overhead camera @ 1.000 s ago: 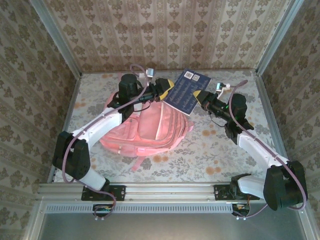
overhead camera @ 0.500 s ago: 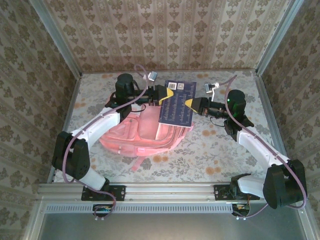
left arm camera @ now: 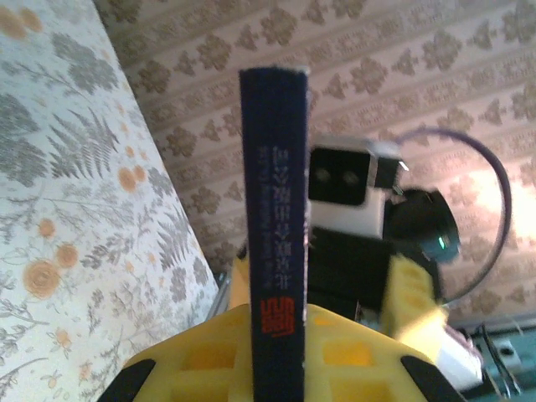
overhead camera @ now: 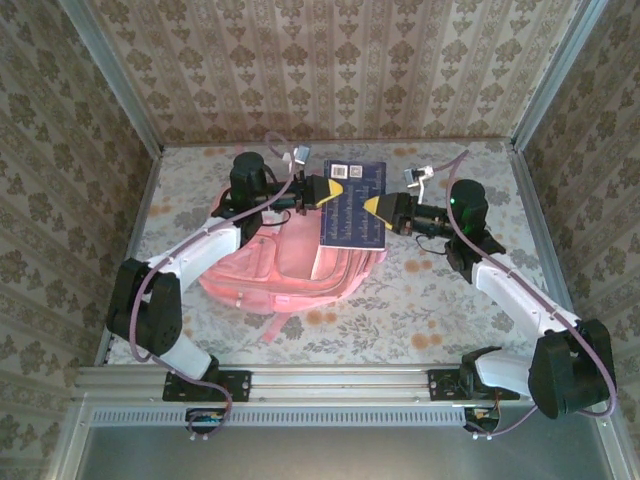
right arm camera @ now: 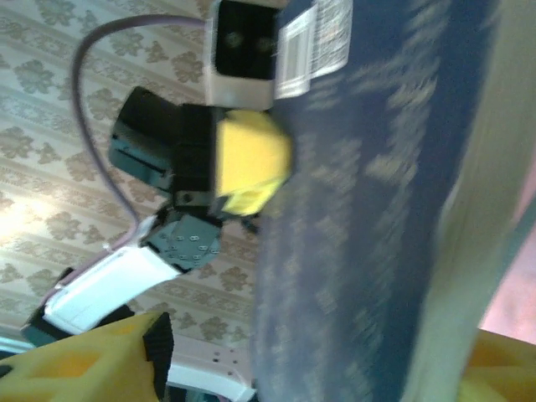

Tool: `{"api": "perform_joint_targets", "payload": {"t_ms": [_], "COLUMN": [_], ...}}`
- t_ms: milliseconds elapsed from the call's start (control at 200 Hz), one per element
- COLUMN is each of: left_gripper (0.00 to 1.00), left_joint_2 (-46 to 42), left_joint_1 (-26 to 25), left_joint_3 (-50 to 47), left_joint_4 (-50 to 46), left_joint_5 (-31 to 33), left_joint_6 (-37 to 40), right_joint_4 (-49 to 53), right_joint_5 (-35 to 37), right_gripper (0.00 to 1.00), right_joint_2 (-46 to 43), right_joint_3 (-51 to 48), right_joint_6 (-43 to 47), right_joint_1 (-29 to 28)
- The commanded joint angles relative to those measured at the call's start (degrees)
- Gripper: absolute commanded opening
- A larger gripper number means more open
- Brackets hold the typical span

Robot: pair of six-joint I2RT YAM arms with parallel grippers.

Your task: Pack the student bag

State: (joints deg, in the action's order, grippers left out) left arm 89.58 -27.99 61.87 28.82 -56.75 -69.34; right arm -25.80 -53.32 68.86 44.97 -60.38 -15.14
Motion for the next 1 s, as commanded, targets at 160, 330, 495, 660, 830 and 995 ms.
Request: {"api": "perform_joint_targets", "payload": {"t_ms": [160,330,495,660,830,995], "left_gripper": [0.00,0.00,0.00,0.00,0.00,0.00], "left_joint_2": [-4.1,-8.0,-10.0,-10.6,-10.8,-12.4], "left_joint_1": [1.2,1.5,-0.8,-3.6,-5.0,-5.2], "left_joint_3": [-2.4,-5.3,-7.4,-9.4,-10.3,-10.5], "left_joint_4": [9.5,9.5,10.6,12.3,13.9,12.8], "left_joint_5": [12.8,19.0,24.1,27.4,30.5,33.1], "left_joint_6": [-7.8,-8.0,-7.2,-7.4,-8.4,-7.8], "right_joint_4": [-18.1,-19.1,-23.1,-26.2,-26.5,-25.7], "right_joint_5": [10.7,26.3,39.8,40.2,42.0,45.4], "right_gripper": [0.87,0.88,0.93,0.93,0.93,0.93], "right_joint_2": [-2.4,-8.4,-10.5,-7.4,-5.5,-6.0], "right_joint_3": [-5.1,-11.7,-16.9,-13.8,-12.4,-14.1], "right_joint_6": [-8.2,-9.7,-14.1,-15.4,-13.4,-13.3], "right_joint_1": [-7.7,-9.1,-11.2,-13.5,-17.2,-18.6]}}
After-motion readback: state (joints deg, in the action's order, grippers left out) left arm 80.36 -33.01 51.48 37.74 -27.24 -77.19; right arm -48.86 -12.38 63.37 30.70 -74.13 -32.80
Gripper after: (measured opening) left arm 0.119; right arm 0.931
